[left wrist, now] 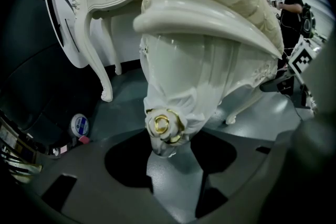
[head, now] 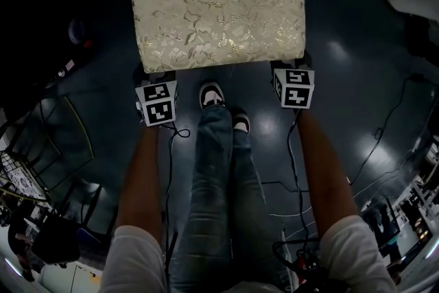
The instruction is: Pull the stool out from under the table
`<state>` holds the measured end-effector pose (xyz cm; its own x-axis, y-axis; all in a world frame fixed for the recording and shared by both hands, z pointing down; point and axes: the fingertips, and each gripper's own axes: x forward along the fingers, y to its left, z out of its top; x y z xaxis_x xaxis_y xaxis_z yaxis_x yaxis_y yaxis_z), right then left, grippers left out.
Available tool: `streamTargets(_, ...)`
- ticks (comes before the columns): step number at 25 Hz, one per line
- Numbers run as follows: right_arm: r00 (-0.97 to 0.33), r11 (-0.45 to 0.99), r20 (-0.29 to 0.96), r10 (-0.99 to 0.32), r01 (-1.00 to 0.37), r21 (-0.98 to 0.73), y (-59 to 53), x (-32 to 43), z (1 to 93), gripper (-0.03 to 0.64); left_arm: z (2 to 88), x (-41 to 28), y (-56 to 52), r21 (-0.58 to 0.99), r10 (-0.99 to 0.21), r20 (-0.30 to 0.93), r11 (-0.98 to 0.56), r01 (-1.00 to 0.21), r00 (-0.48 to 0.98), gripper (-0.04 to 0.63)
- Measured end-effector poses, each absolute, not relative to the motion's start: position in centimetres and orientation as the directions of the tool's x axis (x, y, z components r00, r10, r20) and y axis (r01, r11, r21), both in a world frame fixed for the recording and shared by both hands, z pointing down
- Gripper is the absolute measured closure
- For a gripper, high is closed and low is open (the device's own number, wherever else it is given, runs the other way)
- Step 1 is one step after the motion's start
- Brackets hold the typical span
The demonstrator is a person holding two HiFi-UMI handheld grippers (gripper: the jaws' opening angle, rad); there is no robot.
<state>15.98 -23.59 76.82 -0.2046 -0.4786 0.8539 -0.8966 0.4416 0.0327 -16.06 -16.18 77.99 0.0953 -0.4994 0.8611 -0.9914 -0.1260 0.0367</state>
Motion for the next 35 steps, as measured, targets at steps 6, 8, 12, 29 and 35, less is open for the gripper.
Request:
streamTargets(6,-0.208,0.436,0.844,-0.495,-0.900,0.033,-23.48,15.95,76.74,0.373,77.99,-16.18,-16.40,0.031,-0.513,0.854,-0.122,-0.992,0.090,0.353)
streamTargets(8,-0.210,0.436,0.841,-0.498,-0.899,0.034,-23.42,15.94,76.88,0.373,77.95,-16.31,-16.40,0.027,-0.519,0.851,-0.117,-0.993,0.085,0.353)
streamTargets(12,-0.203,0.437,0.843,-0.498,-0.899,0.041,-23.50,16.13,76.99,0.373,78.01,-16.23,-16.43,0.021,-0.519,0.851,-0.111,-0.994,0.076,0.353)
streamTargets(29,-0.201,0.449,0.861,-0.468,-0.893,0.036,-23.39,16.18,76.82,0.374,77.87,-16.16,-16.31,0.026,-0.514,0.854,-0.102,-0.994,0.075,0.353)
streamTargets(35,-0.203,0.447,0.868,-0.454,-0.894,0.024,-23.04,16.04,76.89,0.373,77.84,-16.29,-16.17,0.031,-0.500,0.862,-0.116,-0.993,0.085,0.353)
